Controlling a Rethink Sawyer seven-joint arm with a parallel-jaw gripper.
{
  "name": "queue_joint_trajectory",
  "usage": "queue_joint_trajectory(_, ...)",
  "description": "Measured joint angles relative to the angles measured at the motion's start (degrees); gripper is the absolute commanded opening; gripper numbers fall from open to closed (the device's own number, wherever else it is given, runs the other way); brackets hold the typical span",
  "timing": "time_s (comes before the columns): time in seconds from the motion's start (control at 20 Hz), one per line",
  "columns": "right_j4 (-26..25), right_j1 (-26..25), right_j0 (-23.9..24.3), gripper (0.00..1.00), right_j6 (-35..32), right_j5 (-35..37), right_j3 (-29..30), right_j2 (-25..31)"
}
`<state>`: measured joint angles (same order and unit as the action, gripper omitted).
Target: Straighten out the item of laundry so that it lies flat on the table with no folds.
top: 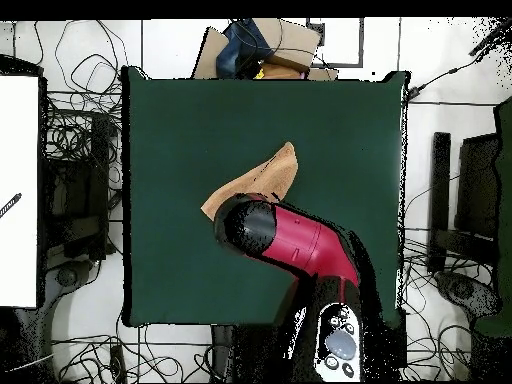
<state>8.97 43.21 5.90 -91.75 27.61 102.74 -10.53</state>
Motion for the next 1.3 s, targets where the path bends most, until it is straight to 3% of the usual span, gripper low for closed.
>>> queue_joint_trajectory(0.75, 0.0, -2.63, -3.95, 1.0, 0.0, 0.49, -1.91, -1.01)
queue_joint_trajectory(1.3, 0.24, -12.96, -9.3, 1.0, 0.0, 4.29, -9.6, -1.05)
